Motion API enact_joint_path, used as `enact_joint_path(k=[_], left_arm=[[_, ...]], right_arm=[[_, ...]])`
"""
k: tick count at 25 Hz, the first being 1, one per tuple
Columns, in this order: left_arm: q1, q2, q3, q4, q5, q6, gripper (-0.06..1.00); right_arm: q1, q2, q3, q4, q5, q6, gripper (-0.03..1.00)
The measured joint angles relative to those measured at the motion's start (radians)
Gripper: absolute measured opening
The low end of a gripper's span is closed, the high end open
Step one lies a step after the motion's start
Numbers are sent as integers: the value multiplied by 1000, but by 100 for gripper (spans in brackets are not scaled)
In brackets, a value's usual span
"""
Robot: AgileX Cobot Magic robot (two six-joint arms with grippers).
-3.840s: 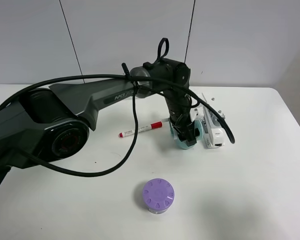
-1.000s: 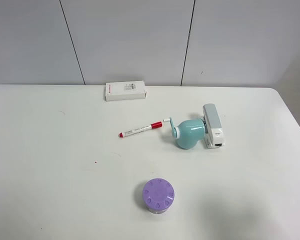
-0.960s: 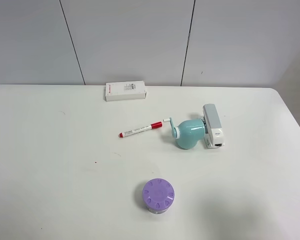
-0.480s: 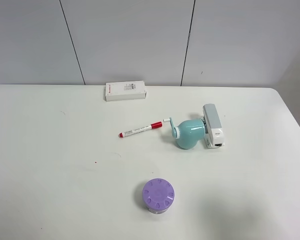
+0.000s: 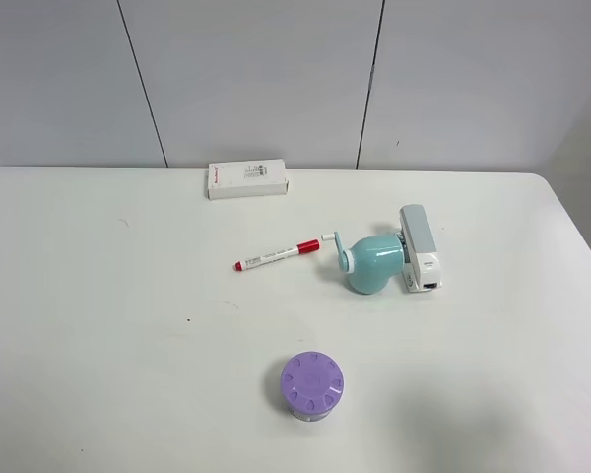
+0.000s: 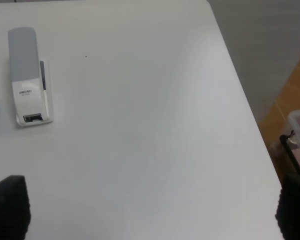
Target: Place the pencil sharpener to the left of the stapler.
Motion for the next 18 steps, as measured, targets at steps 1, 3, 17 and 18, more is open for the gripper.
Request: enact_joint_path(k=[1,3,17,18], left_arm=[[0,0,0,0,0,0,99],[0,0,0,0,0,-3,99],[0,0,0,0,0,-3,99],[0,0,0,0,0,-3,99]], right_arm=[[0,0,0,0,0,0,99],[0,0,0,0,0,0,99],[0,0,0,0,0,0,99],[0,0,0,0,0,0,99]])
